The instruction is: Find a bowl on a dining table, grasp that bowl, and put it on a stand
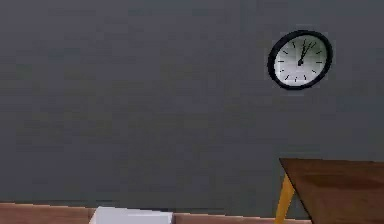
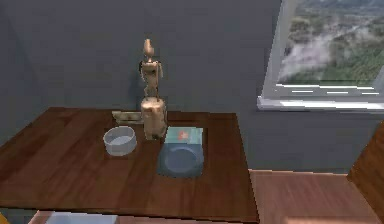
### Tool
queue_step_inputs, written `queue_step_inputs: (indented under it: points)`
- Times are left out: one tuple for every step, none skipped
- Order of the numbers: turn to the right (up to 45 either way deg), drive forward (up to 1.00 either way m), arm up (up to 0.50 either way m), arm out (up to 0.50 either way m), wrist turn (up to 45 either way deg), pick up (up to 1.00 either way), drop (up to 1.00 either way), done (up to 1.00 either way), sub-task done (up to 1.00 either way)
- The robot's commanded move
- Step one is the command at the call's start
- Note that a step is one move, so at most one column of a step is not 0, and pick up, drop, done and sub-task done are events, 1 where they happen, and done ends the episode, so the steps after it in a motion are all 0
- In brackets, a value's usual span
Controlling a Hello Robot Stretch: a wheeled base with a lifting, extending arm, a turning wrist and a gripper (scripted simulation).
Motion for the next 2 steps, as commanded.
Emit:
queue_step_inputs:
  points:
    - [-18.0, 0.00, 0.00, 0.00, 0.0, 0.00, 0.00, 0.00, 0.00]
    - [36.0, 0.00, 0.00, 0.00, 0.0, 0.00, 0.00, 0.00, 0.00]
